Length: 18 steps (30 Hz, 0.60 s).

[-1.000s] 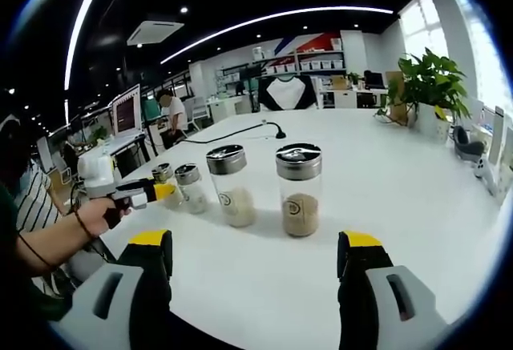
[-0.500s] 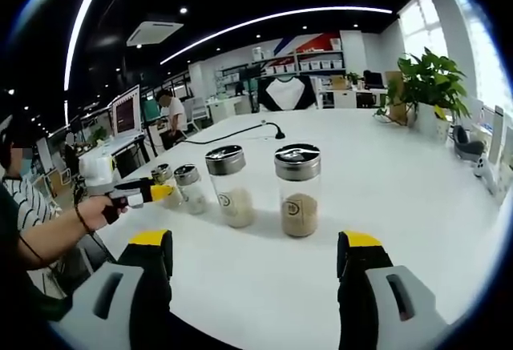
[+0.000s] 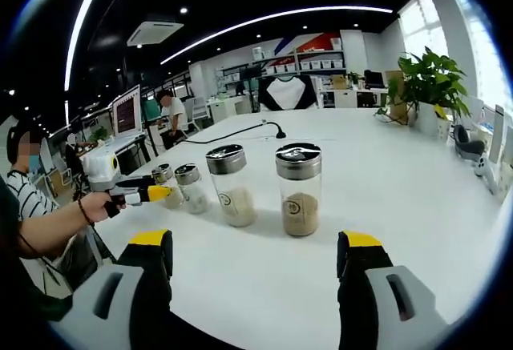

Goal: Rotate the seasoning bottle until the label or dispensing opening points toward the visible target arrow and the bottle remains upright within the marked orientation range

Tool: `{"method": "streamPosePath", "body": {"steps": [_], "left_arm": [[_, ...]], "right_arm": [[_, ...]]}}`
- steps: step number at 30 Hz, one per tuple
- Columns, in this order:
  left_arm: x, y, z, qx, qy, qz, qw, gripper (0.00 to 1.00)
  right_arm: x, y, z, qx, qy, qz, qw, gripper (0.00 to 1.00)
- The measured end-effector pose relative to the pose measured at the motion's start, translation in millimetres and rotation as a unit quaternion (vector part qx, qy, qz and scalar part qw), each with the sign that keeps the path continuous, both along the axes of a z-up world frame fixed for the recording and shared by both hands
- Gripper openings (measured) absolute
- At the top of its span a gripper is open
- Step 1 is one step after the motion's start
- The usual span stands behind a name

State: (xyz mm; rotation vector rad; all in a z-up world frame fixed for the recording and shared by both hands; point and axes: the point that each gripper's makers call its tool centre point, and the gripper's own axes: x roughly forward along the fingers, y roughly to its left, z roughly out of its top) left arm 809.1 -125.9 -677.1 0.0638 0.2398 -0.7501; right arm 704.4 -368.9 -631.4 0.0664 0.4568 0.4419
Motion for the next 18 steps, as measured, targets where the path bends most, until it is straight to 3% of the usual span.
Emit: {"method": "streamPosePath", "body": {"steps": [5,18], "left_arm": [[-1.7,-3.1,0.0,0.007,-0.001,-0.049,0.9988,0.33],[-3.6,-5.5,0.3,0.010,-0.005,-0.121,0.9926,0.33]], "right_arm": [[-0.1,-0.6,0.2,0.000,0.000,-0.001,1.0000,0.86],[-2.4,0.9,2.0,-0.002,-0.002,0.002,1.0000,0.86]]}}
